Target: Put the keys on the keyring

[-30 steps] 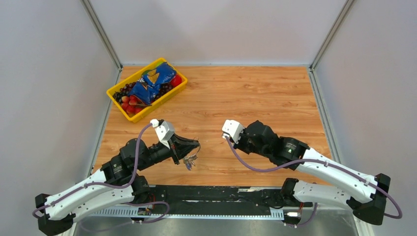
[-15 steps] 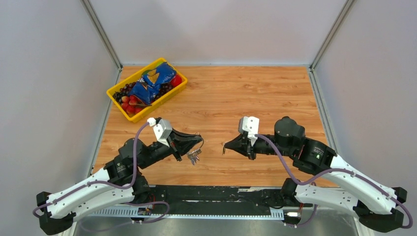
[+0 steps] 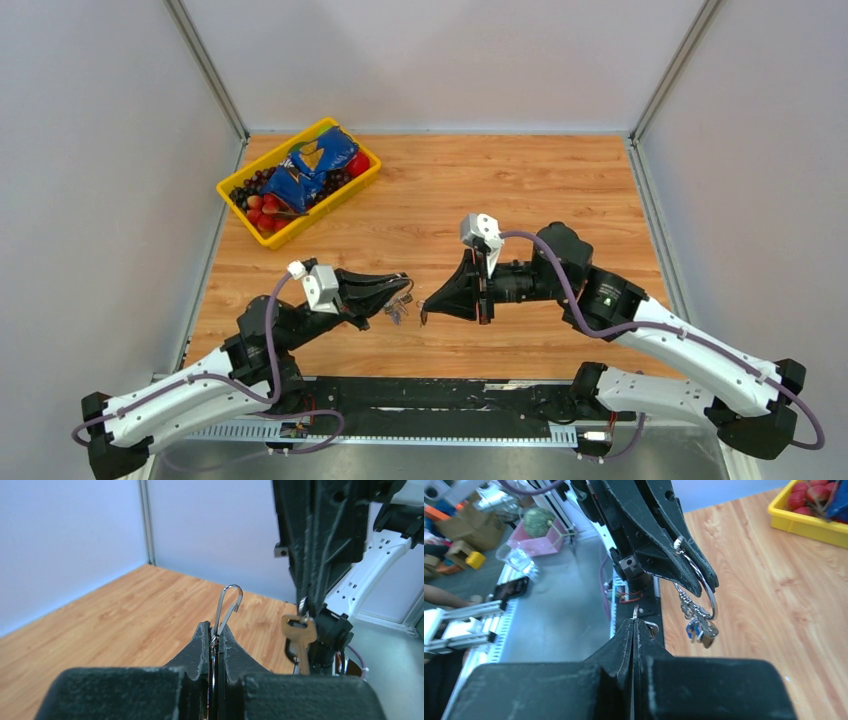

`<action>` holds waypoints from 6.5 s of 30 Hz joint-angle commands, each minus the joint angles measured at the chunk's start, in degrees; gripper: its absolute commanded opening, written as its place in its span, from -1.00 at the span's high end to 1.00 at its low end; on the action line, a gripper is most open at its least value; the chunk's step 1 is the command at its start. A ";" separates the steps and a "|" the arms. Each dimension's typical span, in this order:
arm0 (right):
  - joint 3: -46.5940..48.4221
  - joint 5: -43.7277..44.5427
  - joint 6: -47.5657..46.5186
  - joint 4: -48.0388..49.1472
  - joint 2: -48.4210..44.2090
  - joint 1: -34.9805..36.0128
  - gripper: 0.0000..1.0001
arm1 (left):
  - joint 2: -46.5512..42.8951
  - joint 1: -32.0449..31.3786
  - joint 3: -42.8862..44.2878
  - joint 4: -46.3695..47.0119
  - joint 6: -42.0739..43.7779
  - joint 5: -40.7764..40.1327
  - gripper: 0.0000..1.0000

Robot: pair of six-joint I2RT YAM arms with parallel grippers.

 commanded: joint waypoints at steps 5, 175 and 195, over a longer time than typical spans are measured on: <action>-4.99 -6.48 18.20 24.01 2.08 -1.88 1.00 | -3.24 -0.28 -3.64 14.50 5.55 5.62 0.99; 9.17 9.38 7.62 11.08 8.83 1.14 0.05 | -0.84 -0.30 1.83 7.77 -4.79 -0.99 0.99; 11.34 14.08 4.40 10.93 12.66 5.52 0.74 | 1.08 -0.30 3.96 4.58 -6.16 -2.17 0.99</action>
